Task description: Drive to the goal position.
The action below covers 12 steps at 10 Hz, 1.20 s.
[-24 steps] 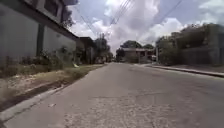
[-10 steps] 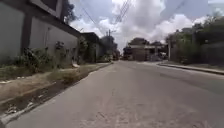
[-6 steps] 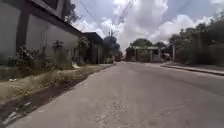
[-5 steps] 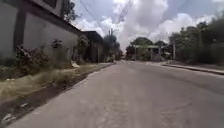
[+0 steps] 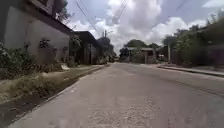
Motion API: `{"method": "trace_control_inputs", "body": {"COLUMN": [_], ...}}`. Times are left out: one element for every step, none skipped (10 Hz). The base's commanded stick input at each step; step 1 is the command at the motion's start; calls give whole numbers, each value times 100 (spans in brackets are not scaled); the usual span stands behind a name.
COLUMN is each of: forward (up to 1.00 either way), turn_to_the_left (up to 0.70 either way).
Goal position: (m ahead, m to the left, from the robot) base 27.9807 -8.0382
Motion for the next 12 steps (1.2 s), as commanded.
{"method": "trace_control_inputs", "body": {"forward": [100,100,100,100,100,100,100,100,100,100,100,100], "turn_to_the_left": [0,0,0,0,0,0,0,0,0,0,0,0]}}
